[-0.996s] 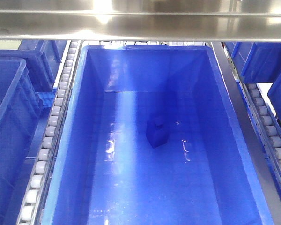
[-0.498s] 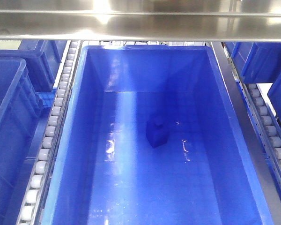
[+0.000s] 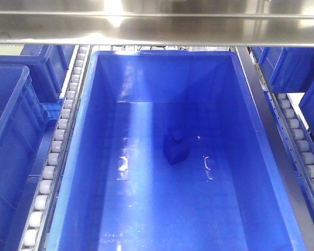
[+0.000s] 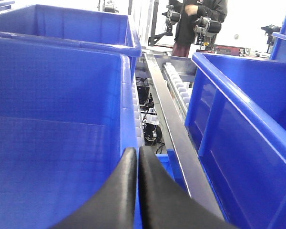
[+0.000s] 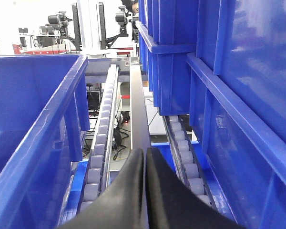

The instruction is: Pour parts from conveyor to right shelf

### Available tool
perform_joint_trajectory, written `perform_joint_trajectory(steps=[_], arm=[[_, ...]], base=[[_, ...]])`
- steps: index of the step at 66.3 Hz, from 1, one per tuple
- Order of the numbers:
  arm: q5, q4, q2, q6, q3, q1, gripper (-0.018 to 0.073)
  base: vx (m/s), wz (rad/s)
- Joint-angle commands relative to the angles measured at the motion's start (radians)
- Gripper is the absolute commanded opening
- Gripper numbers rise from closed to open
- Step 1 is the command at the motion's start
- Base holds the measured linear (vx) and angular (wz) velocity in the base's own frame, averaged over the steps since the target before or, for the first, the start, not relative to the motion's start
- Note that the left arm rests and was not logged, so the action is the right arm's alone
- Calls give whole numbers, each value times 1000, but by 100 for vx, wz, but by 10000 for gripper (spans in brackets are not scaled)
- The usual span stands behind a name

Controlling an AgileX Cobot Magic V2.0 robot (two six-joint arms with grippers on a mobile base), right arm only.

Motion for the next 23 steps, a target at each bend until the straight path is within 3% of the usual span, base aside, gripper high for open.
perform_joint_trajectory(steps=[1, 23], arm=[[-76, -3, -5, -8, 18, 0, -8], [-76, -3, -5, -8, 18, 0, -8]], base=[[0, 0], [0, 0]])
